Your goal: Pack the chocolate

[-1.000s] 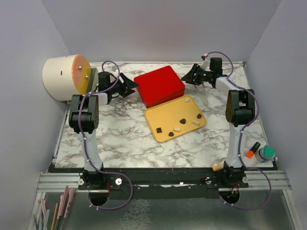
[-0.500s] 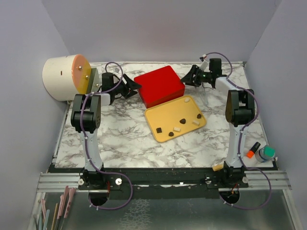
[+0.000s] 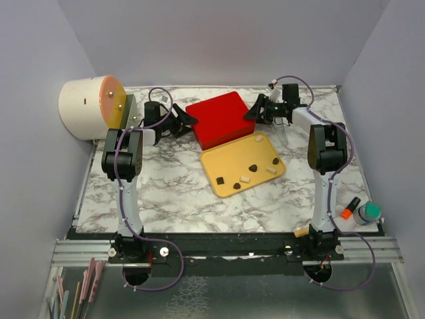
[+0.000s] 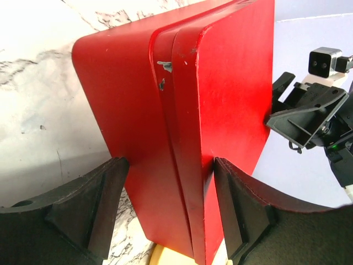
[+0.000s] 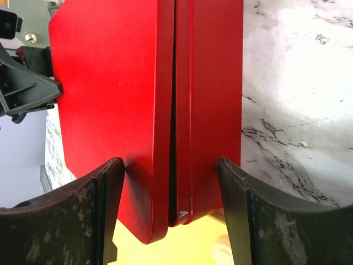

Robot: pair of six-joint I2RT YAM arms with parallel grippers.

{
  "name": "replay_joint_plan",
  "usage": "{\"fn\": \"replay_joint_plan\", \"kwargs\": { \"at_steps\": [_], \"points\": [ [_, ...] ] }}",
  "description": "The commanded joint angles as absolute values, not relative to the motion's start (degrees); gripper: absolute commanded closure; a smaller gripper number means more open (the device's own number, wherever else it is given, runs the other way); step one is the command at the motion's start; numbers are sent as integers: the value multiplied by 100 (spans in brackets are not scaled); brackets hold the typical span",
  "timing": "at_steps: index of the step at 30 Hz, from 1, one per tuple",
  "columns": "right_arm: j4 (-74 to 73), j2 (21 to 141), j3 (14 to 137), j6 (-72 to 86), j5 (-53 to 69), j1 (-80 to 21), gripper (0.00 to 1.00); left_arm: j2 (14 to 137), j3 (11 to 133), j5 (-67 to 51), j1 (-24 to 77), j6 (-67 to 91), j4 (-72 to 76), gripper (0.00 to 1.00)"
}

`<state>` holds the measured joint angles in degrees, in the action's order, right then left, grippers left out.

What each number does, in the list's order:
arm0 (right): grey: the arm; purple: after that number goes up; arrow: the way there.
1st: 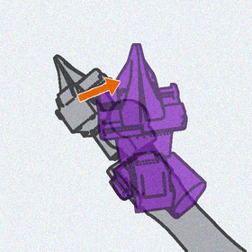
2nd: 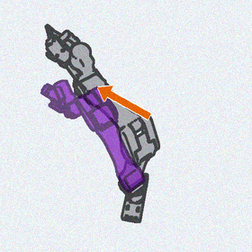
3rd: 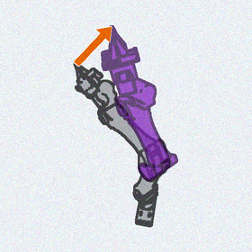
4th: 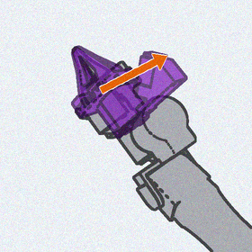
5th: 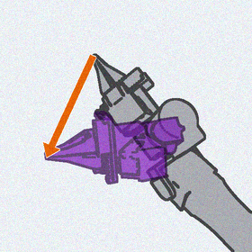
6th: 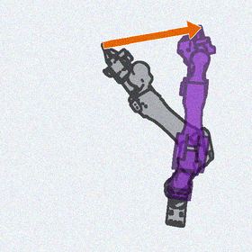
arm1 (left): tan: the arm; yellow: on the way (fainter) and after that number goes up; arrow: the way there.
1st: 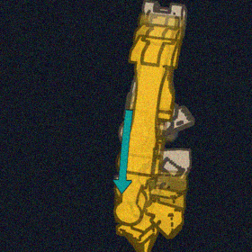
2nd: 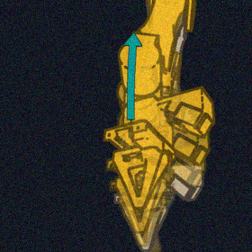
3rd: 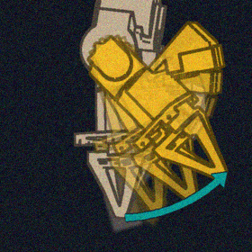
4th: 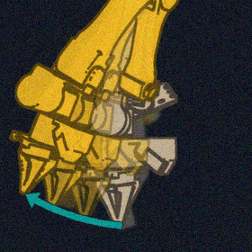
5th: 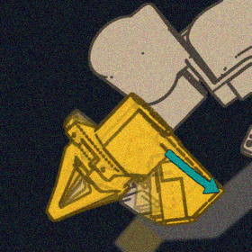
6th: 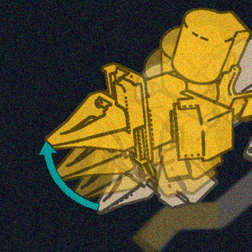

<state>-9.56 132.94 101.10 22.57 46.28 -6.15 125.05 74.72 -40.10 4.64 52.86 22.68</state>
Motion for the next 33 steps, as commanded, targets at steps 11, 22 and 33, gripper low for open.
{"fn": "replay_joint_plan", "kwargs": {
  "at_steps": [11, 22, 33],
  "points": [
    [-1223, 13695, 10293, 2205, 4548, -721, 32, 12836, 7846, -3856, 571, 5235, 2003, 29],
    [-1245, 13938, 10343, 2305, 4613, -721, 47, 12955, 8201, -3670, 605, 4912, 1372, 31],
    [-1149, 14130, 10301, 2468, 4747, -721, 73, 13006, 8227, -3618, 621, 4894, 1289, 35]
  ]
}}
